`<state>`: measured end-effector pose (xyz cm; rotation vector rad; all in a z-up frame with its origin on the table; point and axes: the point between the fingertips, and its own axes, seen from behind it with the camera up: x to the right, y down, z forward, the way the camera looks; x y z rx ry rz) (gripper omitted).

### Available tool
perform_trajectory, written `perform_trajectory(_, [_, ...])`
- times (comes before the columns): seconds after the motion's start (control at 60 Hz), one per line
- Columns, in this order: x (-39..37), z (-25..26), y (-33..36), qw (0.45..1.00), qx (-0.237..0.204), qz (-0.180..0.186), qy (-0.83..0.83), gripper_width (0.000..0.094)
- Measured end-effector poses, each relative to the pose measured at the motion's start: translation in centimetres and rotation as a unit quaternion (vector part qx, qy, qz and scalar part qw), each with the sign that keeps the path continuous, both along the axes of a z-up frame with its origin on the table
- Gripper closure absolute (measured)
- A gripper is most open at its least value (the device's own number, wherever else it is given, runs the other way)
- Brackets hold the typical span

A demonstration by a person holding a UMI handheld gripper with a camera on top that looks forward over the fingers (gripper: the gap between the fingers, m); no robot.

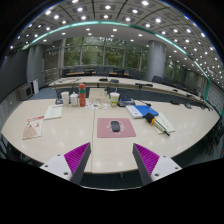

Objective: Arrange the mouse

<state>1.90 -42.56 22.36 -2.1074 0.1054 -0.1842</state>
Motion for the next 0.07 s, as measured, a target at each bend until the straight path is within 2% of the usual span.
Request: perform_trajectory(0.067, [-0.23, -0.02, -0.24, 1.000, 0.001, 0.003, 0.001, 0.0081])
